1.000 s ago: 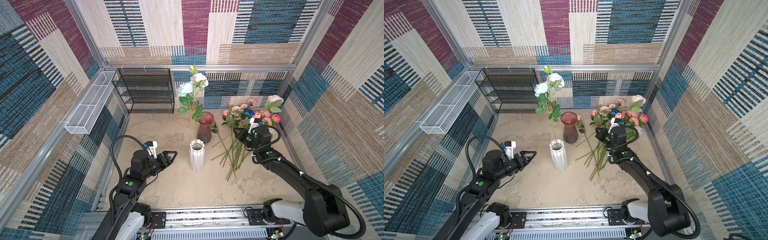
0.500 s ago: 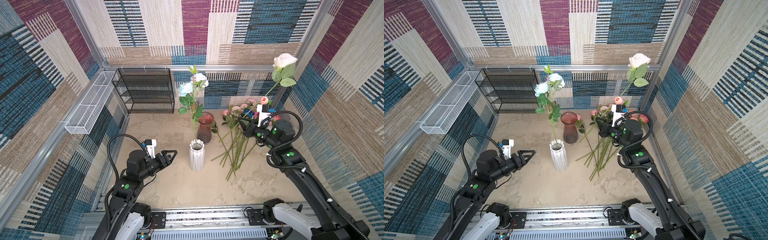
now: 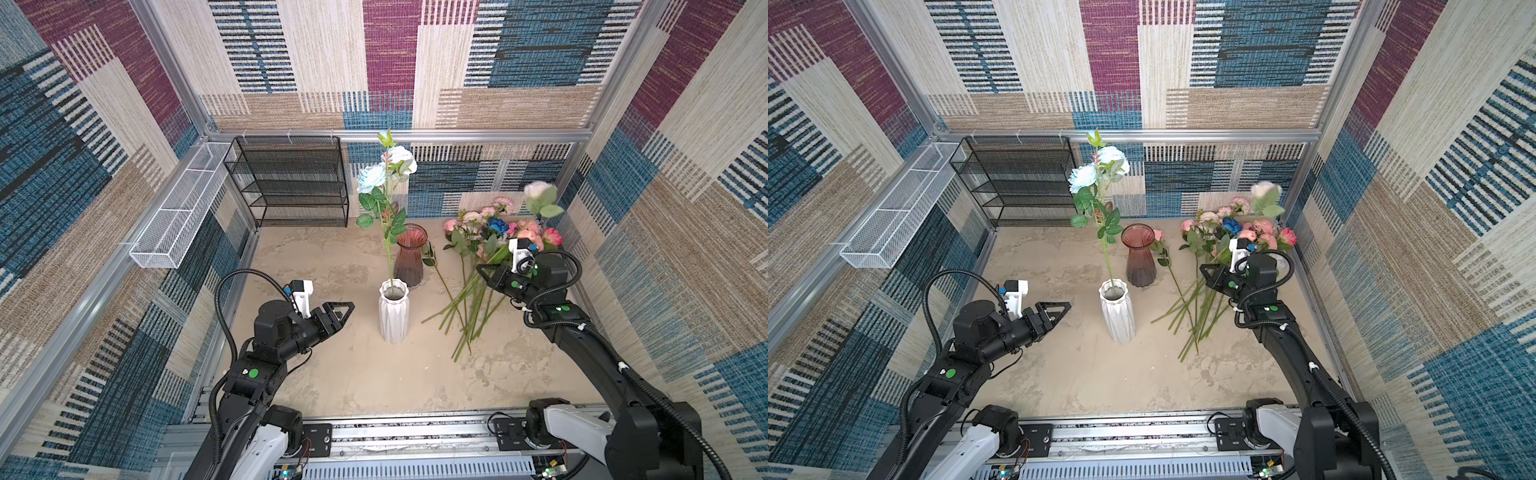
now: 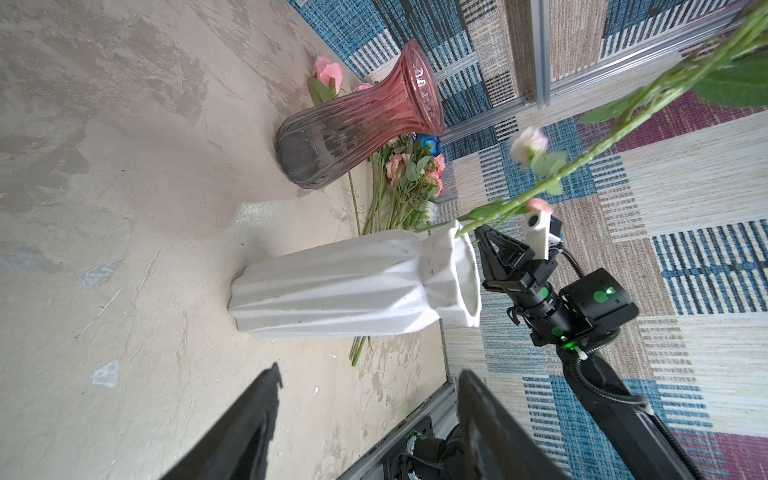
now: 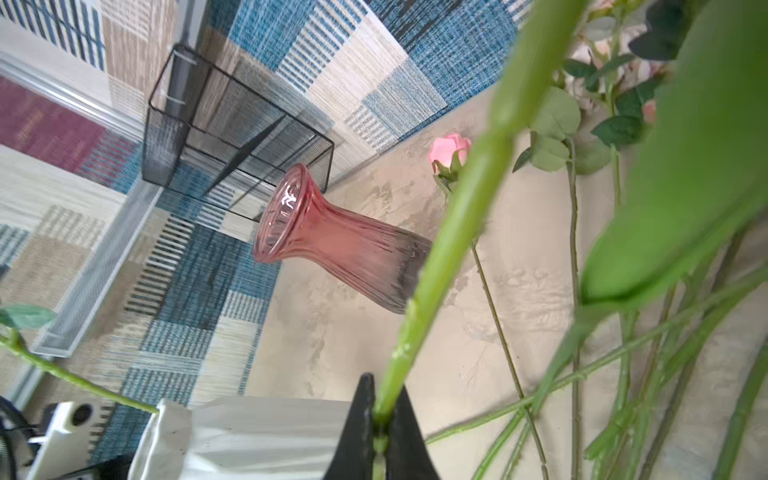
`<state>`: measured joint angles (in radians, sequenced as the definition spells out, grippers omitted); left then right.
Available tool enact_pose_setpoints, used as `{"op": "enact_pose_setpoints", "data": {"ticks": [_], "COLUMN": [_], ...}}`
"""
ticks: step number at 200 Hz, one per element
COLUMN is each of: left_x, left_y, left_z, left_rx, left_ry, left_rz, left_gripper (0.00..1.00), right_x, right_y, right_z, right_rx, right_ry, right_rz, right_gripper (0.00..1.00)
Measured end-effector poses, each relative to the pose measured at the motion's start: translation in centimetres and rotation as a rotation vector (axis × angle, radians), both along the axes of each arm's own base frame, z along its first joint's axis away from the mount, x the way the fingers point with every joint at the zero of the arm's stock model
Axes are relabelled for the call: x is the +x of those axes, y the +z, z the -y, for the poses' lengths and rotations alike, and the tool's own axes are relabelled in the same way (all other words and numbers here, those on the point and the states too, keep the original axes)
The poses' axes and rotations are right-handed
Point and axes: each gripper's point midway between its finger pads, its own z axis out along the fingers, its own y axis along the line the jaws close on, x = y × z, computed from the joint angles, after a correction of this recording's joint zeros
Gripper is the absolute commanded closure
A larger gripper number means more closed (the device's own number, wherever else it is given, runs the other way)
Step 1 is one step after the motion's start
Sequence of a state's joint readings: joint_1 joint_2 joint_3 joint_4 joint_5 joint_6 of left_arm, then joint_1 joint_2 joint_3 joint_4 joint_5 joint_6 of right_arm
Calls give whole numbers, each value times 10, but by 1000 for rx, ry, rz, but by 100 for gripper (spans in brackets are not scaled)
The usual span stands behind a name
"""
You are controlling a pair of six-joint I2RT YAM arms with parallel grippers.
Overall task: Arrange the flowers into the vase
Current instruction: 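Lift the pale pink rose upright out of the pile with the right gripper, then carry the pale pink rose over the white vase and lower its stem in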
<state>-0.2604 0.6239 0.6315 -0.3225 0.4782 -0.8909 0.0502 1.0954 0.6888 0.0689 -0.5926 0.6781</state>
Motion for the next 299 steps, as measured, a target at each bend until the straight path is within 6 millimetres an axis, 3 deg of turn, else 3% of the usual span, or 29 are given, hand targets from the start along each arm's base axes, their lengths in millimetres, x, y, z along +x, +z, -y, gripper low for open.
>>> {"op": "enact_pose_setpoints", "data": {"ticks": [28, 104, 131, 151, 173, 207, 245, 281, 299], "left_x": [-2, -3, -4, -4, -5, -8, -11, -11, -10], "left_y": [-4, -14, -12, -10, -1, 15, 29, 29, 29], "left_z": [0, 1, 3, 3, 3, 5, 5, 5, 5], "left_rx": [1, 2, -4, -7, -14, -28, -31, -30, -29], "left_ry": [0, -7, -19, -22, -27, -45, -51, -51, -51], "left_rz": [-6, -32, -31, -24, -1, 40, 84, 83, 81], "left_gripper": [31, 31, 31, 31, 31, 30, 30, 30, 31], "right_x": [-1, -10, -21, -38, -64, -93, -118, -106, -100], "right_y": [30, 67, 103, 139, 180, 218, 227, 197, 187], "right_z": [-8, -10, -11, -29, -65, -102, -157, -205, -219], "right_rx": [79, 5, -43, -81, -115, -156, -221, -361, -419], "right_ry": [58, 97, 91, 137, 222, 294, 381, 390, 383], "right_rz": [84, 200, 299, 410, 534, 652, 699, 672, 669], "right_gripper": [99, 100, 100, 100, 100, 100, 100, 100, 100]}}
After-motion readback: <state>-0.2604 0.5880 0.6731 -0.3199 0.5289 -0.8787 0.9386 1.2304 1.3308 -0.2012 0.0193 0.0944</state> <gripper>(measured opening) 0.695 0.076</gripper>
